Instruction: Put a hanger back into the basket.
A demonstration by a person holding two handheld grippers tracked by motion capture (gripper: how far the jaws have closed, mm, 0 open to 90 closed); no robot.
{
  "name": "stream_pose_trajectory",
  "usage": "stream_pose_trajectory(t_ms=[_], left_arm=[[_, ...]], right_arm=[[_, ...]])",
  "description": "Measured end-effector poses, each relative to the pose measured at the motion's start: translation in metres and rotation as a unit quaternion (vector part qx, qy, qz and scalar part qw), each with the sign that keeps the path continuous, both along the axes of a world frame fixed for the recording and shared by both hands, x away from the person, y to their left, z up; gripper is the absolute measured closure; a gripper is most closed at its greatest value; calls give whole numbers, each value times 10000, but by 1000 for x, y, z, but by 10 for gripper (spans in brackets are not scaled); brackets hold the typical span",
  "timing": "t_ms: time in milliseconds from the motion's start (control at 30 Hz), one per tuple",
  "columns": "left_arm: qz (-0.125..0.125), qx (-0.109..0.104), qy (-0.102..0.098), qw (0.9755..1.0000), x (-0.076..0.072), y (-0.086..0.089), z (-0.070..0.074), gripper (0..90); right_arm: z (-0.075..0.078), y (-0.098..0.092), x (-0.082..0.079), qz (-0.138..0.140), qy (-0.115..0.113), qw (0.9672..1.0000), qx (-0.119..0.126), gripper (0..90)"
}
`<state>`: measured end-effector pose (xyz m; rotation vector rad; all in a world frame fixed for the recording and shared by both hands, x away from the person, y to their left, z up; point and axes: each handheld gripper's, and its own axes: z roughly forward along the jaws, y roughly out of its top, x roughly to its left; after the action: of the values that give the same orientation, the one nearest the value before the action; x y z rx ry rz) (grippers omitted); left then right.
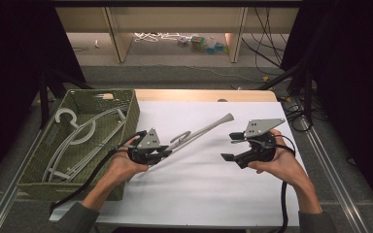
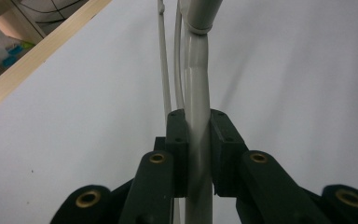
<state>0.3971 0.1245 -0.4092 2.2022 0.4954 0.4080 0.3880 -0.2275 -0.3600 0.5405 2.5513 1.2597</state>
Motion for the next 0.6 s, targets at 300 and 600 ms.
stream_pose_trajectory(t_ms=[300, 600], left_arm=[[384, -956, 662, 9925, 4, 16, 21, 795], [355, -1639, 1053, 9802, -4, 29, 38, 795]], right_arm=[[-13, 5, -13, 55, -64, 10000, -16, 242], [-21, 8, -23, 124, 9, 9999, -69, 234]])
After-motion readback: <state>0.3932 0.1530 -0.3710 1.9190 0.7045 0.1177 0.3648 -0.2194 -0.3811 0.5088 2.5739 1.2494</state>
